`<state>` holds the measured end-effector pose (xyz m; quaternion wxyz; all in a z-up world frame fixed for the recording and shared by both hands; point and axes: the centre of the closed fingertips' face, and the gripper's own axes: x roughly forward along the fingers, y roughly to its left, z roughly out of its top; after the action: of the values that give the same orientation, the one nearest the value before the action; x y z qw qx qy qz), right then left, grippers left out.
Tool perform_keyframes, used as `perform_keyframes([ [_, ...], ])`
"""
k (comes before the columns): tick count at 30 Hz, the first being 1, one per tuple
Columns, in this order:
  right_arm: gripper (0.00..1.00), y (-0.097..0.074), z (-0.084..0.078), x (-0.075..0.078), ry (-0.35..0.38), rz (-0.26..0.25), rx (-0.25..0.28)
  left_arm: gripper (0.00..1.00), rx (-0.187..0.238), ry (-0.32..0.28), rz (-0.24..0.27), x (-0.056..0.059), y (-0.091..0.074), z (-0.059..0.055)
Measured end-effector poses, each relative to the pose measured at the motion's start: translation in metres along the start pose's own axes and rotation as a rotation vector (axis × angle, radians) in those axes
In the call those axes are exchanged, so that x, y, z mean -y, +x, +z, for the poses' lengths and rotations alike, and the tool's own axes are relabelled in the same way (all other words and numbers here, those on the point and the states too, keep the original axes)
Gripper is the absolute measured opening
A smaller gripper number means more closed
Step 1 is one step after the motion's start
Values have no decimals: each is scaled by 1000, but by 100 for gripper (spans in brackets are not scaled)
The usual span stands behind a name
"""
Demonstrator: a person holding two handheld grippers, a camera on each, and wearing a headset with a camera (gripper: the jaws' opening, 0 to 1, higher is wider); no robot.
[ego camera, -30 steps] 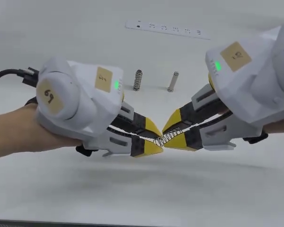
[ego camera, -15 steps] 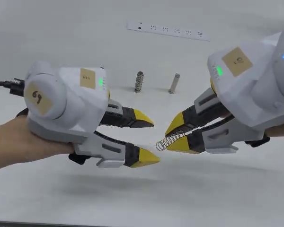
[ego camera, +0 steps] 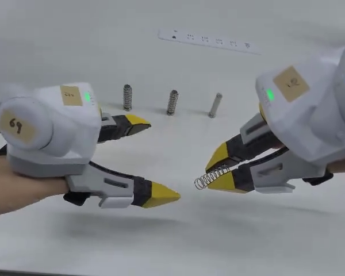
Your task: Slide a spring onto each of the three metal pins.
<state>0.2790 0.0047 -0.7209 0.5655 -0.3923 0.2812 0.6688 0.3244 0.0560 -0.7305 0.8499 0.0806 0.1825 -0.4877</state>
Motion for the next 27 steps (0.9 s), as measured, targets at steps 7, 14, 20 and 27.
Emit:
perform_keyframes([
  [7, 8, -2, -5, 6, 9, -4, -9, 95, 5, -51, 111, -21, -12, -8],
  [14, 8, -7, -8, 20, 1, -7, -23, 98, -8, -107, 183, -35, -24, -21],
  [20, 8, -13, -14, 42, 10, -25, -38, 98, -10, -125, 218, -42, -33, -27],
  [27, 8, -35, -32, 99, 1, -95, -98, 98, -32, -106, 238, -46, -40, -34],
])
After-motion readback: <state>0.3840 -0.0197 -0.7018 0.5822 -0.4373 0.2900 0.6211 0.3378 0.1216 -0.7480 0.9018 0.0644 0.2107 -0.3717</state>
